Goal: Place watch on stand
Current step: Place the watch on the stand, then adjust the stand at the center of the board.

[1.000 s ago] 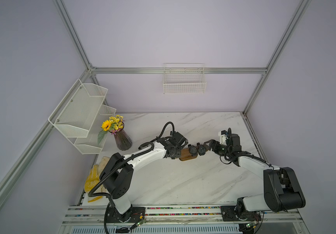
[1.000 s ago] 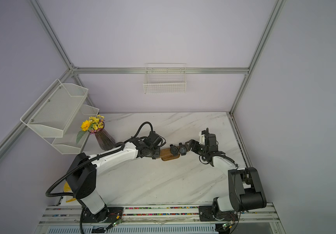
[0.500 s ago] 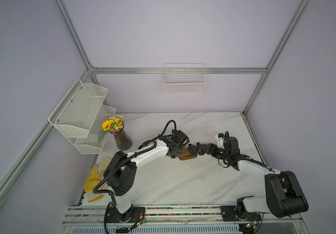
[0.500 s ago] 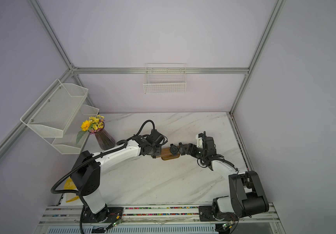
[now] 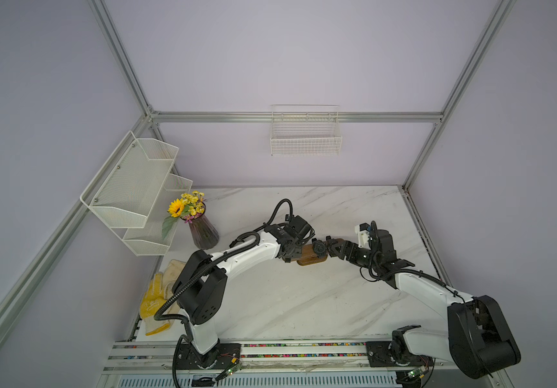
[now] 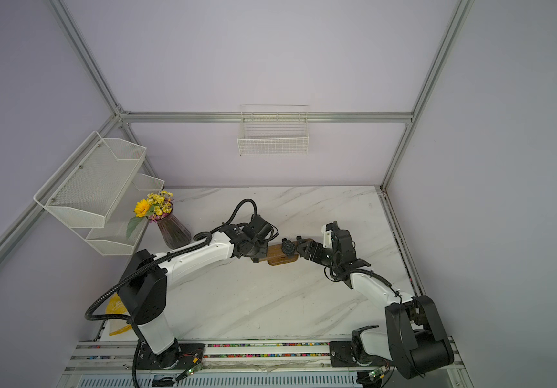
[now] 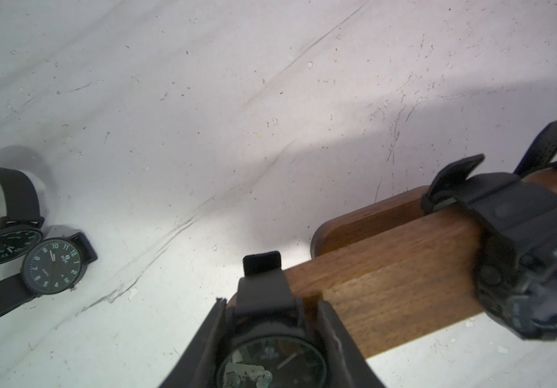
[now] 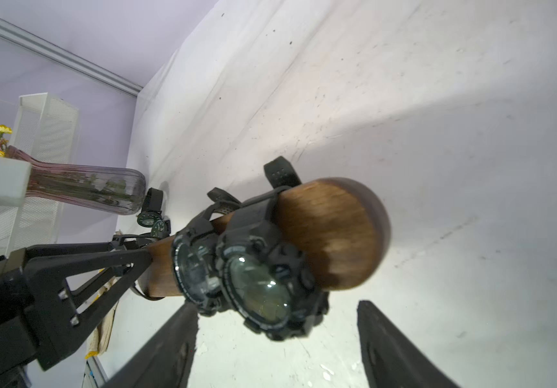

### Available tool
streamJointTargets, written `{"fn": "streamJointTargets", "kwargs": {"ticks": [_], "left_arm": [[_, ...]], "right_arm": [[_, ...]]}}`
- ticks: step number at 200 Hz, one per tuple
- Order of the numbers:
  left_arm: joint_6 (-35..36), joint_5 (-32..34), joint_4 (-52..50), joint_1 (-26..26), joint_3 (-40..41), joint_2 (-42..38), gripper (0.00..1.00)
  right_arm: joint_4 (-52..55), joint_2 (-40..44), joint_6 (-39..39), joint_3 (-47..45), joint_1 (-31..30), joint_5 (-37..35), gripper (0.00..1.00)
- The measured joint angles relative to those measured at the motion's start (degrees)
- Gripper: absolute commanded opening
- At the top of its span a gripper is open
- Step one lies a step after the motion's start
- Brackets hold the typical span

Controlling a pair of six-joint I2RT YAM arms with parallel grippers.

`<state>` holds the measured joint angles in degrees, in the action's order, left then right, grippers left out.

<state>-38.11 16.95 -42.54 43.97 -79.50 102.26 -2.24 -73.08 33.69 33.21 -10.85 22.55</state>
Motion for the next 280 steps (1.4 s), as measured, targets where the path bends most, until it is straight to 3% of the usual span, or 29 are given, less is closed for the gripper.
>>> {"fn": "streamJointTargets", "kwargs": {"ticks": [26,84,130,280], "left_arm": [[0.0,-0.2,0.0,0.0,0.0,0.0,0.39],[-0.3,-0.5,0.0,0.0,0.0,0.0,0.41],[-0.4,-0.7,0.0,0.1,0.0,0.0,0.41],[-0.4,-2.6,0.8,0.9,1.0,-0.5,0.50]], "right_arm": [[1.2,0.0,-1.5,0.5,3.8,-0.4,0.79],[1.4,-3.8,-4.7,5.7,3.8,0.8,0.78],[-0.1,-8.5,-6.9,6.1,3.8,3.1,0.71],[-1.2,-6.9,-7.6,5.1,3.7,5.3,0.65]]}}
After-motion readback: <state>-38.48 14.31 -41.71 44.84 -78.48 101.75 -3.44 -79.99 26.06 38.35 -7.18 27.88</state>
